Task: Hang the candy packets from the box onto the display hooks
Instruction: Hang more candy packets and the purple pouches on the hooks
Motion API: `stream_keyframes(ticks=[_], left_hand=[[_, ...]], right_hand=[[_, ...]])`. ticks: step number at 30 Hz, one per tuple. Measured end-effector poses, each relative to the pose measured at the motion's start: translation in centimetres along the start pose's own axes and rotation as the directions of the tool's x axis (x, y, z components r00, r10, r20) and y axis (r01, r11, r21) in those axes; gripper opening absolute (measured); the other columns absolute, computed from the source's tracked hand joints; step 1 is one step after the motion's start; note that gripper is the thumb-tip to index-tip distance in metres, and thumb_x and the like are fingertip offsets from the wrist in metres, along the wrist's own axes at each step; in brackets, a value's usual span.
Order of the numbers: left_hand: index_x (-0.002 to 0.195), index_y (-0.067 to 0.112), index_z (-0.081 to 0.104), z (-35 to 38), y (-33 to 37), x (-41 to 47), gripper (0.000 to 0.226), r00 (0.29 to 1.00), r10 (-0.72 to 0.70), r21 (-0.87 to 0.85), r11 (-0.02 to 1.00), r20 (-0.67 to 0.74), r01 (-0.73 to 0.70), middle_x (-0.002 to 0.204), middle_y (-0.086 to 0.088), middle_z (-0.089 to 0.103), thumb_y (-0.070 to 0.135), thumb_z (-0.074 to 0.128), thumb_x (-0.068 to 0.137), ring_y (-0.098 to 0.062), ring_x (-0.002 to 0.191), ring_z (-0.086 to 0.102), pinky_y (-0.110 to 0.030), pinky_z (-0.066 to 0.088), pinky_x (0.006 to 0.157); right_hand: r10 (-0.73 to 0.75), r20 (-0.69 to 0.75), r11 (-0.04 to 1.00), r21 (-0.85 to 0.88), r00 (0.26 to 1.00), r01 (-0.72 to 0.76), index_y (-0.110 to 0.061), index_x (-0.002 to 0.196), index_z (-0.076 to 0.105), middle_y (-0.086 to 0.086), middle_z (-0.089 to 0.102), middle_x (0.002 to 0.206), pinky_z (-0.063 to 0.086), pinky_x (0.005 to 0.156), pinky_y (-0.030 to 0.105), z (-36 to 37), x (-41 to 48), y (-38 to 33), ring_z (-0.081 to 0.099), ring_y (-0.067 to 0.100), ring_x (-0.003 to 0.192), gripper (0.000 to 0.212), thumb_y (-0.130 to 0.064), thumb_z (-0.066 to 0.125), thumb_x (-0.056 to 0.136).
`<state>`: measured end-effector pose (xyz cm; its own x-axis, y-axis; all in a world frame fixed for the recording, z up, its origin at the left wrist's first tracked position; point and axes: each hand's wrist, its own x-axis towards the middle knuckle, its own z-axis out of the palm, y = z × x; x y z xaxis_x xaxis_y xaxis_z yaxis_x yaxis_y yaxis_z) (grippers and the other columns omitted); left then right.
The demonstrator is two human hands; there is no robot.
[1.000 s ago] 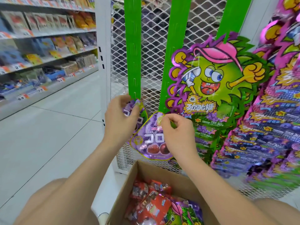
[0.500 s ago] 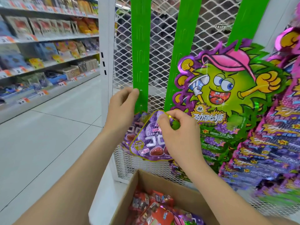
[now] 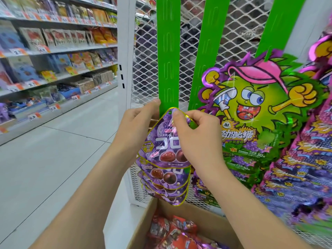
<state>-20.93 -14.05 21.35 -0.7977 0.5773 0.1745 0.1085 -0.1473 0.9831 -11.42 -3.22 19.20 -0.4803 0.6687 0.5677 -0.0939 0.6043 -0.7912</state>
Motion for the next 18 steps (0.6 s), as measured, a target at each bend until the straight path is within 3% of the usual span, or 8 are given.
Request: stream_keyframes(ticks=[3,6,10,14,16,18], left_hand=[[0.077,0.000,0.070,-0.3,-0.1,0.1,0.047,1.000,0.018,0.012,1.000,0.015,-0.019,0.075,-0.012,0.071,0.040,0.065,0.102,-0.021,0.066,0.062,-0.029,0.050,0.062],[0.084,0.001,0.079,-0.3,-0.4,0.1,0.035,0.998,0.054,0.028,0.998,0.042,-0.055,0.091,-0.021,0.080,0.032,0.072,0.099,-0.027,0.077,0.073,-0.039,0.059,0.076],[0.082,0.006,0.080,-0.4,-0.6,0.1,0.029,0.996,0.083,0.049,0.995,0.044,-0.085,0.082,-0.016,0.079,0.025,0.071,0.101,-0.022,0.070,0.070,-0.031,0.057,0.068],[0.086,0.000,0.077,-0.3,-0.9,0.0,0.031,0.989,0.140,0.094,0.985,0.039,-0.143,0.065,0.005,0.066,0.023,0.067,0.104,-0.003,0.058,0.055,-0.015,0.045,0.057],[0.086,0.001,0.075,-0.6,-1.5,0.4,0.032,0.983,0.180,0.141,0.973,0.030,-0.182,0.065,0.006,0.057,0.024,0.065,0.106,-0.004,0.061,0.048,-0.019,0.042,0.059],[0.093,0.006,0.075,-1.0,-2.4,0.6,0.024,0.972,0.227,0.194,0.953,0.052,-0.233,0.071,0.001,0.065,0.021,0.063,0.107,-0.007,0.069,0.055,-0.028,0.048,0.068]], right_hand=[[0.008,-0.015,1.000,-0.011,1.000,-0.008,-0.007,0.059,0.048,-0.005,0.032,0.046,0.026,0.054,0.033,0.1,0.3,-0.2,0.033,0.032,0.056,0.053,-0.038,0.071,0.096],[0.015,-0.023,0.999,-0.033,1.000,-0.016,-0.014,0.055,0.046,-0.006,0.034,0.042,0.027,0.052,0.031,0.2,0.4,-0.4,0.031,0.020,0.047,0.053,-0.038,0.072,0.094],[0.018,-0.026,0.998,-0.062,1.000,-0.019,-0.014,0.053,0.049,-0.006,0.035,0.040,0.027,0.052,0.031,0.2,0.2,-0.2,0.029,0.016,0.047,0.052,-0.037,0.073,0.093],[-0.024,0.005,0.995,-0.097,1.000,0.024,-0.008,0.060,0.059,0.005,0.042,0.046,0.036,0.049,0.036,0.1,-0.4,0.8,0.046,0.030,0.046,0.050,-0.041,0.071,0.095],[-0.047,0.025,0.985,-0.163,0.999,0.051,-0.007,0.061,0.058,0.005,0.039,0.047,0.031,0.051,0.036,-0.1,-1.0,1.4,0.038,0.029,0.052,0.052,-0.043,0.069,0.097],[-0.072,0.071,0.970,-0.227,0.995,0.086,-0.011,0.063,0.061,0.001,0.047,0.048,0.038,0.054,0.036,-0.4,-1.7,2.3,0.043,0.025,0.052,0.048,-0.043,0.068,0.098]])
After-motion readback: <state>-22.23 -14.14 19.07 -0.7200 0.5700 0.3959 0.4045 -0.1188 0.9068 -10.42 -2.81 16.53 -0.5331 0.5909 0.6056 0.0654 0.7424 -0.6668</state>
